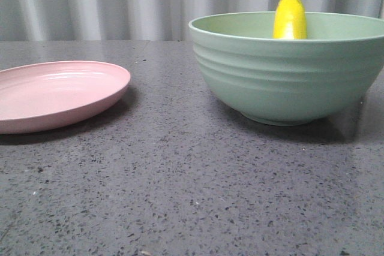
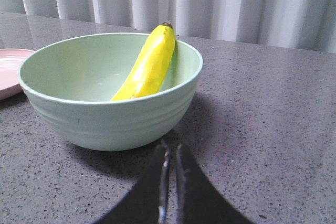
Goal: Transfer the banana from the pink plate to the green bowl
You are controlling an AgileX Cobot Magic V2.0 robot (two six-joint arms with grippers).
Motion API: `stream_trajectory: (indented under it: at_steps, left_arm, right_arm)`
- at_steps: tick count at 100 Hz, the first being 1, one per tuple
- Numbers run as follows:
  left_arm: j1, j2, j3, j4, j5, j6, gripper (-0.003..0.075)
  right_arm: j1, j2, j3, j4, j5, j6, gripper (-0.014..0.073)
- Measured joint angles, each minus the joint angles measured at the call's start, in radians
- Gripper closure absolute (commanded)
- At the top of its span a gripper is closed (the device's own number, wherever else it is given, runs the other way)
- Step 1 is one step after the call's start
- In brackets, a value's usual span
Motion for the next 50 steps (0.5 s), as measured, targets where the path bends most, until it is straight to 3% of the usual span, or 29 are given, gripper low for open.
stream_trajectory:
  at_steps: [21, 50]
  left_arm:
    - [0.138, 0.000, 0.000, 0.002, 0.188, 0.000, 0.0741]
    - [0.193, 0.000, -0.001, 0.029, 0.394, 0.000, 0.0741]
  right_arm:
    - [0.000, 0.000, 0.000, 0.000, 0.000, 0.000, 0.0665]
    - [0.000, 0.000, 0.000, 0.000, 0.000, 0.000, 0.0665]
